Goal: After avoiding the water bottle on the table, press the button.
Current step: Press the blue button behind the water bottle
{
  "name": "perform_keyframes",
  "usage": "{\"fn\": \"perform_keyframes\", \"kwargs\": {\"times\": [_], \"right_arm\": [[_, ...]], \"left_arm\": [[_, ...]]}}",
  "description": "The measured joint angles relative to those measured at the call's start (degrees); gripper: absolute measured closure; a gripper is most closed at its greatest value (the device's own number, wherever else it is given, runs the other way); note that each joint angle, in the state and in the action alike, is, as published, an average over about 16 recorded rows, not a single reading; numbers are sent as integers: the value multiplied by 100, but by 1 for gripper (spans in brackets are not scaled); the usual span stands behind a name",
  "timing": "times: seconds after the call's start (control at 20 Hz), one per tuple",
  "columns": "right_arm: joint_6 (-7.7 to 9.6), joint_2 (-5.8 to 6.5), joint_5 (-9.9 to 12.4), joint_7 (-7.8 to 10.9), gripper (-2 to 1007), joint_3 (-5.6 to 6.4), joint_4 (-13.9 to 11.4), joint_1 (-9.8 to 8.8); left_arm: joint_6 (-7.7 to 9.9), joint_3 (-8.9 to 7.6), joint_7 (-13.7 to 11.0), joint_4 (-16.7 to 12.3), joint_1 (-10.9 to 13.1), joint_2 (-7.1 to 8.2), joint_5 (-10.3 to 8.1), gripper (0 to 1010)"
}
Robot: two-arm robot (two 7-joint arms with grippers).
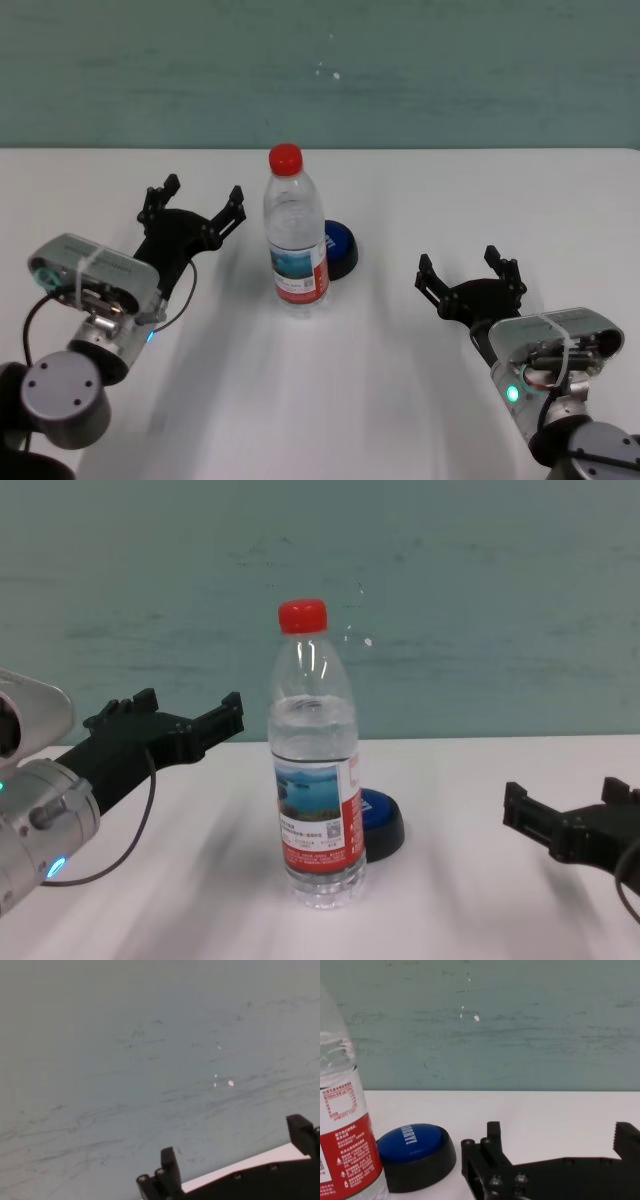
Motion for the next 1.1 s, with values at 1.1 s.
{"fn": "perform_keyframes", "kwargs": {"times": [1.1], "right_arm": [[0, 0, 0, 0, 1, 0, 0, 0]], "left_arm": [[-83, 114, -14, 165, -113, -31, 91, 0]]}}
